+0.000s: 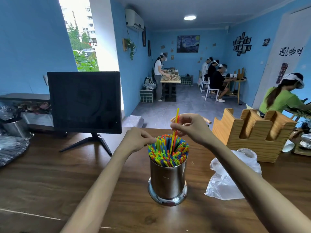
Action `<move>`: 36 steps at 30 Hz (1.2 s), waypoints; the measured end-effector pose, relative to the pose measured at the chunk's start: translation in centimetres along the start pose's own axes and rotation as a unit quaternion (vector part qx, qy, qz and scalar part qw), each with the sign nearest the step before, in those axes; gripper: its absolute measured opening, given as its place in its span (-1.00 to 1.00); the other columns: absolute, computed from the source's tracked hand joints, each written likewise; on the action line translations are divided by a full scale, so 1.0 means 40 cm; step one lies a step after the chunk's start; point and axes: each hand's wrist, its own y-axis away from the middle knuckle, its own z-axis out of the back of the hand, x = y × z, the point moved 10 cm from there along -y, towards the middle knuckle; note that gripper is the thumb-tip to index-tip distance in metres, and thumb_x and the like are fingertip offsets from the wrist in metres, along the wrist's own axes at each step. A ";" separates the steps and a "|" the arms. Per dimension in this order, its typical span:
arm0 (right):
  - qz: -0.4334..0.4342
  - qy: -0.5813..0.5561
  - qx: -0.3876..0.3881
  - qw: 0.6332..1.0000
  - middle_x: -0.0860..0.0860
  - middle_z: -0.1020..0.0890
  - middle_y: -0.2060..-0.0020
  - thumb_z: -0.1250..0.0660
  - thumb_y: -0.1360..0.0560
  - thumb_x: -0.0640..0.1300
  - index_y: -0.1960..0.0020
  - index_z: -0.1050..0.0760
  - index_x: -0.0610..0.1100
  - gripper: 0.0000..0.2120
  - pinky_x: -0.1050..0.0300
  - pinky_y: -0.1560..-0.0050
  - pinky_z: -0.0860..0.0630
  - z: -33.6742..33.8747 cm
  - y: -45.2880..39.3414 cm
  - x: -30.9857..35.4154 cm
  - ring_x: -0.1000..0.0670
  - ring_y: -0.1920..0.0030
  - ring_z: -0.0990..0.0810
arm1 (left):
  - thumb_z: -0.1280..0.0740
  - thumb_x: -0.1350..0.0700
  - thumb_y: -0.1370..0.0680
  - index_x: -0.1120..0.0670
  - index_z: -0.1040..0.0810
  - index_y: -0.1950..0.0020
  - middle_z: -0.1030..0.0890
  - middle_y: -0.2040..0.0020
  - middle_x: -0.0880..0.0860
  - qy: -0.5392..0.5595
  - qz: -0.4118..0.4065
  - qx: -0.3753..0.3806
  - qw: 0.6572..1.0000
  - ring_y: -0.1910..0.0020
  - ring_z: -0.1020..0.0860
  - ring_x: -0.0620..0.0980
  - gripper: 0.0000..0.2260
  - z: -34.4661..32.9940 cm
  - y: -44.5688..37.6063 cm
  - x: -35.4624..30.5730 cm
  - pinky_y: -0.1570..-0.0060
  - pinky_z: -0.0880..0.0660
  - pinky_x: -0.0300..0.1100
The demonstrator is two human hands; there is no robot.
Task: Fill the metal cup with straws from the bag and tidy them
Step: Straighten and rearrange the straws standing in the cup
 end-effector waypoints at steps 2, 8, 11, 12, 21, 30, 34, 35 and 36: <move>0.025 0.070 0.017 0.997 -0.02 -0.72 0.21 -0.55 -0.47 -0.04 0.19 -0.67 0.03 -0.90 0.15 0.20 -0.59 -0.021 0.011 0.000 0.05 0.22 -0.68 | -0.57 -0.02 -0.47 -0.12 -0.71 0.31 -0.67 0.36 -0.22 -0.003 -0.005 0.003 1.000 0.37 -0.57 -0.35 -0.84 0.002 -0.001 -0.011 0.45 -0.39 -0.46; -0.027 0.199 0.121 0.972 0.08 -0.63 0.20 -0.60 -0.40 0.06 0.16 -0.70 -0.04 -0.81 0.30 0.27 -0.39 -0.086 0.037 -0.058 0.18 0.25 -0.55 | -0.55 0.03 -0.50 -0.08 -0.76 0.15 -0.68 0.32 -0.26 -0.038 -0.038 -0.009 0.999 0.25 -0.60 -0.38 -0.97 0.031 -0.008 -0.048 0.27 -0.41 -0.44; 0.000 0.187 0.084 0.979 0.15 -0.61 0.15 -0.59 -0.41 0.01 -0.17 -0.57 0.05 -0.62 0.33 0.22 -0.42 -0.078 0.039 -0.038 0.17 0.21 -0.57 | -0.50 0.06 -0.55 -0.04 -0.77 -0.01 -0.68 0.20 -0.24 -0.076 -0.095 -0.018 0.992 0.18 -0.60 -0.38 -0.93 0.037 -0.001 -0.089 0.19 -0.40 -0.51; 0.015 0.178 0.062 0.982 0.14 -0.61 0.14 -0.59 -0.42 -0.01 -0.23 -0.48 0.08 -0.54 0.35 0.23 -0.43 -0.071 0.039 -0.028 0.16 0.22 -0.58 | -0.48 0.07 -0.57 -0.04 -0.76 -0.05 -0.69 0.17 -0.21 -0.080 -0.116 -0.017 0.990 0.15 -0.60 -0.38 -0.91 0.035 0.004 -0.105 0.18 -0.41 -0.53; 0.069 0.245 0.072 0.964 0.05 -0.65 0.03 -0.42 -0.56 0.10 -0.07 -0.74 0.00 -0.78 0.11 0.02 -0.45 -0.086 0.054 -0.003 0.10 0.02 -0.54 | -0.39 0.17 -0.63 -0.19 -0.61 -0.10 -0.70 0.11 -0.09 0.084 -0.238 -0.101 0.962 0.09 -0.68 -0.12 -0.78 0.091 0.067 -0.228 0.05 -0.59 -0.28; 0.051 -0.032 0.066 0.996 -0.02 -0.76 0.09 -0.48 -0.55 -0.12 -0.08 -0.69 -0.11 -0.87 0.06 -0.09 -0.65 -0.107 0.057 0.083 0.03 0.03 -0.75 | -0.41 0.18 -0.61 -0.15 -0.57 -0.15 -0.72 0.04 -0.02 0.209 -0.296 -0.144 0.921 0.04 -0.69 -0.04 -0.76 0.138 0.123 -0.359 0.13 -0.64 -0.21; 0.047 -0.070 0.066 0.994 0.00 -0.76 0.15 -0.46 -0.56 -0.12 -0.05 -0.70 -0.13 -0.89 0.20 0.12 -0.61 -0.092 0.053 0.078 -0.01 0.15 -0.75 | -0.49 0.22 -0.55 -0.12 -0.52 -0.32 -0.75 -0.01 0.03 0.216 -0.258 -0.079 0.938 0.06 -0.72 0.00 -0.59 0.100 0.107 -0.345 -0.03 -0.67 -0.08; 0.041 -0.074 0.070 0.994 -0.01 -0.76 0.14 -0.46 -0.56 -0.13 -0.07 -0.69 -0.16 -0.87 0.19 0.14 -0.61 -0.091 0.051 0.073 -0.04 0.14 -0.75 | -0.50 0.23 -0.54 -0.12 -0.53 -0.33 -0.75 0.00 0.05 0.214 -0.247 -0.064 0.943 0.06 -0.73 0.03 -0.56 0.090 0.102 -0.336 -0.05 -0.67 -0.02; 0.035 -0.074 0.077 0.994 -0.01 -0.77 0.13 -0.45 -0.57 -0.13 -0.09 -0.69 -0.18 -0.84 0.20 0.14 -0.60 -0.093 0.050 0.068 -0.04 0.13 -0.75 | -0.51 0.24 -0.53 -0.12 -0.54 -0.32 -0.75 0.02 0.07 0.219 -0.238 -0.056 0.944 0.08 -0.73 0.06 -0.56 0.083 0.099 -0.326 -0.06 -0.67 0.02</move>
